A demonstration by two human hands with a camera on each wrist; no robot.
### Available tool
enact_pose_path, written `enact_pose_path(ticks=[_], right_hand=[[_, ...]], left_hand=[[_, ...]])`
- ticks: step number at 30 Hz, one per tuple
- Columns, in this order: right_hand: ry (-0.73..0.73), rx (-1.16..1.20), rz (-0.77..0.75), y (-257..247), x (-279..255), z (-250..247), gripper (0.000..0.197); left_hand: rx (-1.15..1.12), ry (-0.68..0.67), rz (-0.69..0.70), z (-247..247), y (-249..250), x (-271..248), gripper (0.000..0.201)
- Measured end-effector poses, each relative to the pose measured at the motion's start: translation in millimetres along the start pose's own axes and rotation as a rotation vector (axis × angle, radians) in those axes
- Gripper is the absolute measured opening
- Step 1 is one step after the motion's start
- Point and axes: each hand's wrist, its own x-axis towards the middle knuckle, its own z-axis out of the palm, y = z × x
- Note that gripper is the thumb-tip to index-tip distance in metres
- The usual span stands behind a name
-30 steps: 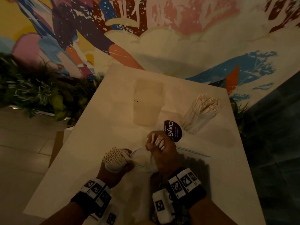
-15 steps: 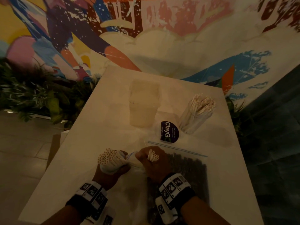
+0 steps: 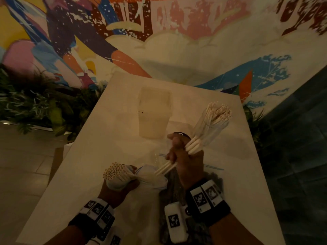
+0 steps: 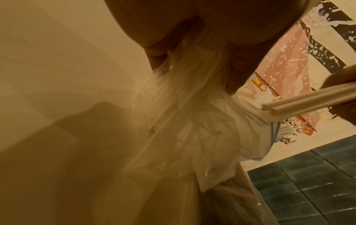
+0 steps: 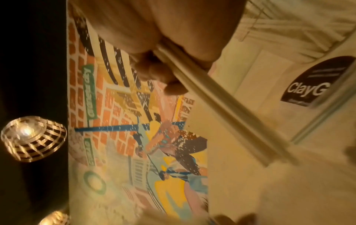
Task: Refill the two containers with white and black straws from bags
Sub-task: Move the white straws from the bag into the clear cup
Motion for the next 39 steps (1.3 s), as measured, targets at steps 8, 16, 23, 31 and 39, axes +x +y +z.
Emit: enact_pose_path(ticks=[8, 16, 23, 31, 39], right_hand=[[0.275, 0.290, -0.036, -50.3, 53.6, -37.9, 0.049], [0.639, 0.177, -0.303, -115.4, 127.3, -86.2, 0.037], [0.568, 0.082, -0.287, -87.4, 161.6, -95.6, 0.046], [0.492, -0.042, -0.300, -71.7, 165.4, -114.8, 0.047], [0.425, -0.241, -0.219, -53.3, 175.1, -116.3, 0.047]], left_hand=[[0.000, -0.015, 0.003, -0.6, -0.4, 2.5, 0.047], [0.036, 0.050, 0.002, 5.0, 5.5, 0.3, 0.049], [0.073, 0.051, 0.022, 8.6, 11.7, -1.6, 0.050], [0.026, 0.068, 0.015, 8.0, 17.6, -3.6, 0.043], [0.054, 0.046, 0.034, 7.8, 20.8, -5.0, 0.046]])
